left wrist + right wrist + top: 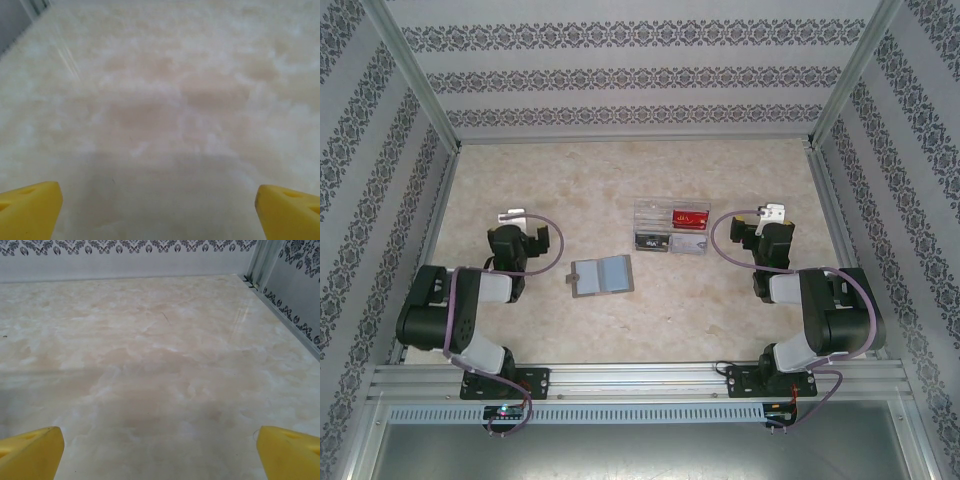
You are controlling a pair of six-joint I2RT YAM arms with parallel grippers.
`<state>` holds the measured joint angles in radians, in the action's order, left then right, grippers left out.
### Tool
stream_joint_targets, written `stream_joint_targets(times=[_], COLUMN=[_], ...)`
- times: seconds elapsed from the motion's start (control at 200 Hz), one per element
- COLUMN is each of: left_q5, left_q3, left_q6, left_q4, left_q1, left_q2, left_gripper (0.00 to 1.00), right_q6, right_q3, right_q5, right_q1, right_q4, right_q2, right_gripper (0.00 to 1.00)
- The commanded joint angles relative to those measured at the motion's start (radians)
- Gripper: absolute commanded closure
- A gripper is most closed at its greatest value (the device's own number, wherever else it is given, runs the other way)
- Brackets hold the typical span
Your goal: Take the credit cards out of the card holder
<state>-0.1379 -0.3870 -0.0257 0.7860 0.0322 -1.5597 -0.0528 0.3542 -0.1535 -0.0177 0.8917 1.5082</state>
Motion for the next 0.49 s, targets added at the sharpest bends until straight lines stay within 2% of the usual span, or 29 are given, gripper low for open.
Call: stream_joint_targets(times=[0.0, 0.05, 0.09, 0.135, 0.49], left_q5=[0.03, 0.037, 0.037, 0.039, 0.038], left_q3=[-0.002, -0.018, -0.008, -0.017, -0.013], left_q6=[0.007, 0.001, 0.004, 0.002, 0.003], left_q4=[0.117, 0.048, 0.093, 0.055, 0.072], left_q1=[-0.009, -0.01, -0.011, -0.012, -0.012], left_q2=[-0.015, 0.007, -0.008, 0.004, 0.0], left_gripper=[0.01, 0.01, 0.01, 0.01, 0.01], right_q6=[-0.008, -0.005, -0.005, -0.003, 0.002], right_q3=[0.009, 0.009, 0.009, 0.009, 0.012], right_q5=[-0.03, -0.035, -0.038, -0.04, -0.044], right_q1=[-0.015, -0.017, -0.019, -0.021, -0.024], right_q4=[0.035, 0.035, 0.035, 0.035, 0.029], right_q2=[-0.004, -0.004, -0.003, -0.004, -0.003], right_gripper=[0.02, 0.02, 0.02, 0.02, 0.02])
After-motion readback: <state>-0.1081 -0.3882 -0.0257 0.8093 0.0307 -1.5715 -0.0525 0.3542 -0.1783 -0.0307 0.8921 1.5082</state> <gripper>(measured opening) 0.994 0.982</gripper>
